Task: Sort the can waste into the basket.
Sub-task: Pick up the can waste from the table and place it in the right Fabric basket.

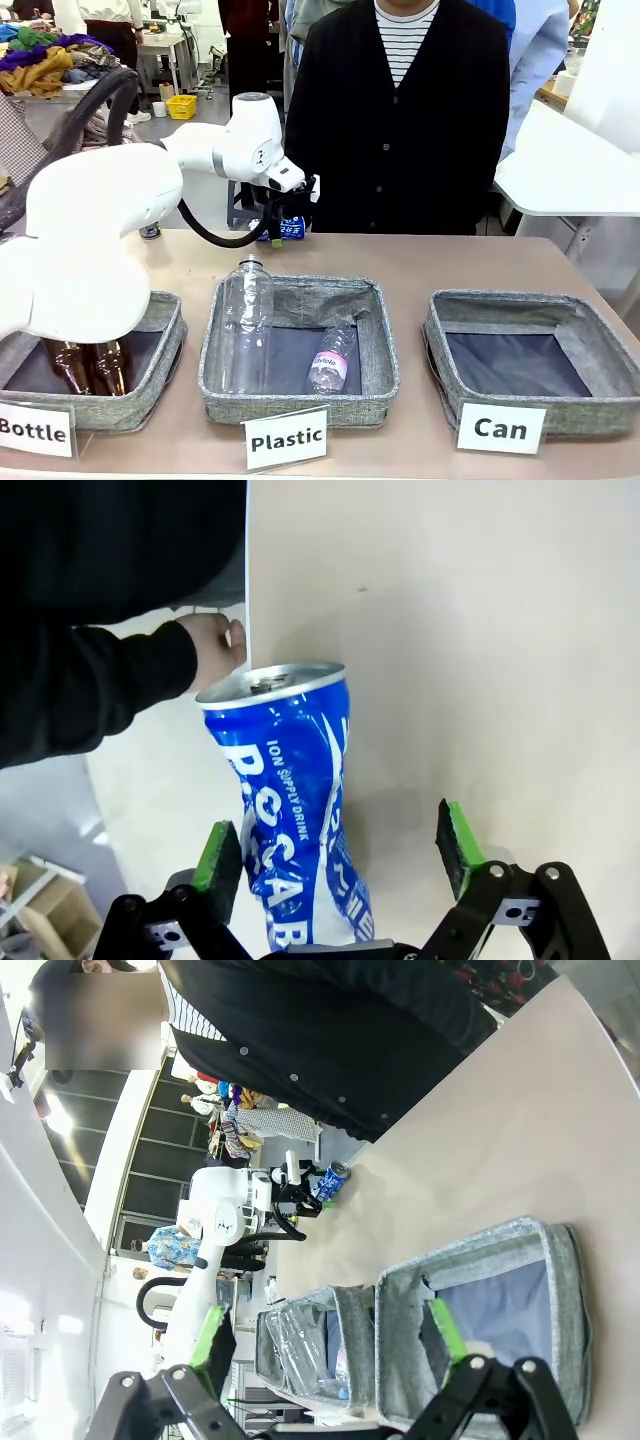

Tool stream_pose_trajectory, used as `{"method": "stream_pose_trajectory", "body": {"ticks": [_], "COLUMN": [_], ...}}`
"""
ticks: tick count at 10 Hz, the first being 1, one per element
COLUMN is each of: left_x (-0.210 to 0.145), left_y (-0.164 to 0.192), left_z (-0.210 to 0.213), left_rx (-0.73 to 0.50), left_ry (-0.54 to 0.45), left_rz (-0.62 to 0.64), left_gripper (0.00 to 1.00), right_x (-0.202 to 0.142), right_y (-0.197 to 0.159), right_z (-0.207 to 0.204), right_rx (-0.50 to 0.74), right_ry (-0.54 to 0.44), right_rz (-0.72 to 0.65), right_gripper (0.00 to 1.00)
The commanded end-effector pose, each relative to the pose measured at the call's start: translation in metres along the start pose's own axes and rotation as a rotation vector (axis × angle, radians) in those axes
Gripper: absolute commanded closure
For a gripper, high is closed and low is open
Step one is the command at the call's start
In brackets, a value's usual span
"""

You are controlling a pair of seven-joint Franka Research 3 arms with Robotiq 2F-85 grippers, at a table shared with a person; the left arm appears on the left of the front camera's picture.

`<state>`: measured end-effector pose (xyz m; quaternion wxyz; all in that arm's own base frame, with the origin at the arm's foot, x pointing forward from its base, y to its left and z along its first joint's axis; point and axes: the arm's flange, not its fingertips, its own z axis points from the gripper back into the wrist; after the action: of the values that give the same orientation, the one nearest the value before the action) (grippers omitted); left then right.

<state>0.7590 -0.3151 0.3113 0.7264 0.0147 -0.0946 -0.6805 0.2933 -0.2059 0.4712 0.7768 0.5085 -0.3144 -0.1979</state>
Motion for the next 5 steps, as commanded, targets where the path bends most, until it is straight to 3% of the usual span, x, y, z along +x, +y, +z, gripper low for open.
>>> {"method": "stream_pose_trajectory", "body": {"ticks": [1, 5], "left_x": [0.0306, 0.0342], "left_y": [0.0437, 0.0449], "left_z": [-0.0047, -0.0132], "left_rx": [0.014, -0.036], "left_ry": [0.011, 0.049], "left_rz": [0.063, 0.039], "left_gripper": [0.0, 0.0], "right_x": [0.0017, 0.0017], "right_y": [-0.0016, -0.0016], "right_z": [-0.0013, -0.0013], "right_rx": [0.023, 0.023], "right_ry": [-0.014, -0.014], "right_rz": [0.026, 0.026], "right_gripper": [0.0, 0.0]}}
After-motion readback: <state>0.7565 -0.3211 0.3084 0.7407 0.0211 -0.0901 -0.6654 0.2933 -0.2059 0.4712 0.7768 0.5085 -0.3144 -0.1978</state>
